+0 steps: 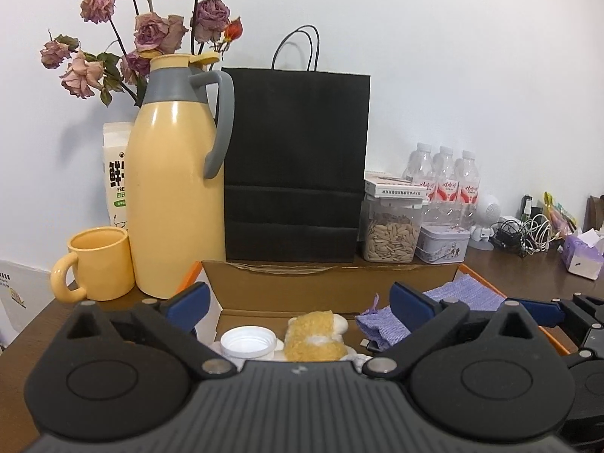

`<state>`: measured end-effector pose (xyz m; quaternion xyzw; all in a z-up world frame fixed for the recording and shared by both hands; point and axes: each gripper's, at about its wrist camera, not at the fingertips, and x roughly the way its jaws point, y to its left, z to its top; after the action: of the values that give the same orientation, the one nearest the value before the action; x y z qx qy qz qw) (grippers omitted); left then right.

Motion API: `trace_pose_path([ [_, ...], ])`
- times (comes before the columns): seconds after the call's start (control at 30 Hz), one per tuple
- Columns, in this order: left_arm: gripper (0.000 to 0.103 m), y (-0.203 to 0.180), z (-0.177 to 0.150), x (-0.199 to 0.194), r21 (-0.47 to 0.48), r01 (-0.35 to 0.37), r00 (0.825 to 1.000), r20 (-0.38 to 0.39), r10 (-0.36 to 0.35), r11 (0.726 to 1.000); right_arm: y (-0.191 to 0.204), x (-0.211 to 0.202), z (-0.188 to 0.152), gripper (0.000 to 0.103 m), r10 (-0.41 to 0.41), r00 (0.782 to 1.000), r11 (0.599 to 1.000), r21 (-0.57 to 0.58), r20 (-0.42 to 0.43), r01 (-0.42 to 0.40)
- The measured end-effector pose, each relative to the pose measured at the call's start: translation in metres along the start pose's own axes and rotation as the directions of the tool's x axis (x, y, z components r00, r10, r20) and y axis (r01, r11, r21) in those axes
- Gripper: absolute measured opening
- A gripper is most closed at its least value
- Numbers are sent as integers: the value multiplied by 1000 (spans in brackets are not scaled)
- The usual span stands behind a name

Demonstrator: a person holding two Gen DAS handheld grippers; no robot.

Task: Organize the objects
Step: 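Lift both tools out of the box back over the table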

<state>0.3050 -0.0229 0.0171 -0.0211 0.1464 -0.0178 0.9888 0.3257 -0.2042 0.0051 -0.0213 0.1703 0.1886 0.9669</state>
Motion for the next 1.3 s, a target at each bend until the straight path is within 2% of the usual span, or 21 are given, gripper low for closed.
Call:
trace_pose_path([
  [0.37,103,17,-15,-55,21,-16,1000,22,16,1000,15,-51,-11,103,8,999,997,-73,43,-5],
  [0.53,103,28,-36,-74,38,3,1000,-31,-2,999,25,-69,-26,103,23,1000,994,-112,22,-20],
  [0.73,103,39,-56,-92,43,1,995,-98,3,999,39,-84,-46,100,56,998,986,-152,-43,-62],
  [0.8,103,43,-63,-95,37,-7,992,-126,12,999,44,-85,-52,93,67,995,985,-156,-79,-79],
  [0.87,103,49,-68,-95,21,-16,987,-158,19,1000,47,-81,-57,79,74,989,984,-153,-126,-93],
  [0.97,103,56,-72,-94,-5,-28,982,-187,27,1000,49,-71,-60,66,69,980,986,-135,-185,-95],
  [1.1,103,58,-73,-97,-15,-27,982,-188,24,1000,47,-55,-64,58,41,967,995,-75,-252,-62],
  [1.3,103,54,-75,-97,7,-20,981,-191,21,1000,51,-41,-65,45,36,954,999,-23,-296,-45],
])
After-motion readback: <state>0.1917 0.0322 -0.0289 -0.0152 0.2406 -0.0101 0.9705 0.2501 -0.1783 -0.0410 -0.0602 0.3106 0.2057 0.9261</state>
